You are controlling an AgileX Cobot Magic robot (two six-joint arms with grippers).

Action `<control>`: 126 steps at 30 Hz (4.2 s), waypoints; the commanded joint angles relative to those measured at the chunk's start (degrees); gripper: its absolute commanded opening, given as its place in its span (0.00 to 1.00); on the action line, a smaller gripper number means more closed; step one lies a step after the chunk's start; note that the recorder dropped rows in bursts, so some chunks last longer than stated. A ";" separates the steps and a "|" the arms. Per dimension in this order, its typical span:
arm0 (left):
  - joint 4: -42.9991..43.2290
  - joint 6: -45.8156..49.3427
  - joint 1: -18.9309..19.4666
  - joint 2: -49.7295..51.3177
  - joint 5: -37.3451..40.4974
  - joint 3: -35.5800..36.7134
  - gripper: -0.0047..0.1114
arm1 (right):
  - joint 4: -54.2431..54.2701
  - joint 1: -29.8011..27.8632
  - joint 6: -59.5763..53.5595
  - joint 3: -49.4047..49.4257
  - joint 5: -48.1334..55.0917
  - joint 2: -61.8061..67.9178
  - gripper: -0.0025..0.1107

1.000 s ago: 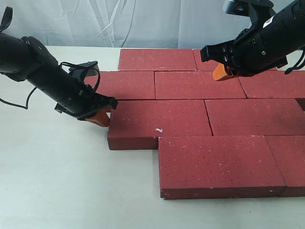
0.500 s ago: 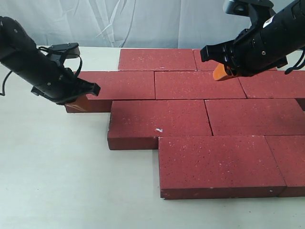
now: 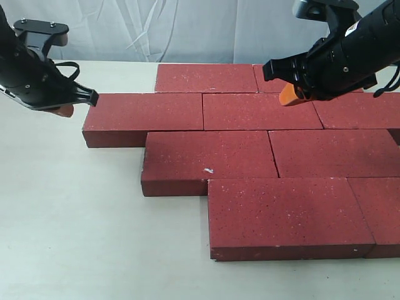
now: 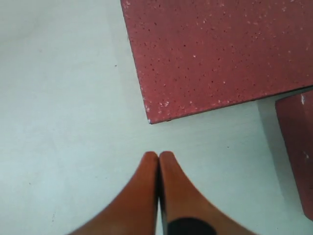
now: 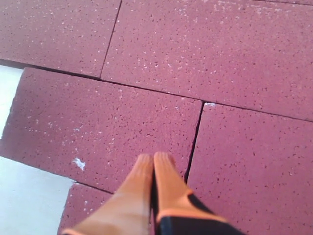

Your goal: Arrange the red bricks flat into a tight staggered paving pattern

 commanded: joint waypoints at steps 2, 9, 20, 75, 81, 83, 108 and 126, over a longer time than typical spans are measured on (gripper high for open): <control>0.86 -1.09 0.07 -1.12 -0.55 0.05 0.04 | -0.08 -0.21 -0.34 0.07 0.32 -0.28 0.02; 0.86 -1.09 0.07 -3.25 -0.58 0.05 0.04 | -1.39 -0.21 -0.34 0.07 1.24 -0.28 0.02; 2.10 -1.09 0.07 -13.30 -0.26 0.05 0.04 | -10.72 -0.30 4.65 0.07 3.14 -1.11 0.02; 1.57 -1.09 0.07 -29.26 2.83 3.19 0.04 | -18.12 -11.69 11.81 21.09 -8.99 -54.75 0.02; 0.47 -1.09 0.07 -29.26 2.72 3.19 0.04 | -19.48 -11.69 11.81 26.27 -16.75 -59.92 0.02; 0.47 -1.09 0.07 -29.26 2.72 3.19 0.04 | -19.48 -11.69 11.81 28.84 -18.69 -59.92 0.02; 0.64 -1.09 0.07 -29.26 2.95 3.19 0.04 | -19.43 -11.69 11.81 37.62 -29.34 -59.79 0.02; 0.51 -1.09 0.07 -29.26 2.94 3.19 0.04 | -20.51 -11.69 11.81 40.16 -30.52 -59.79 0.02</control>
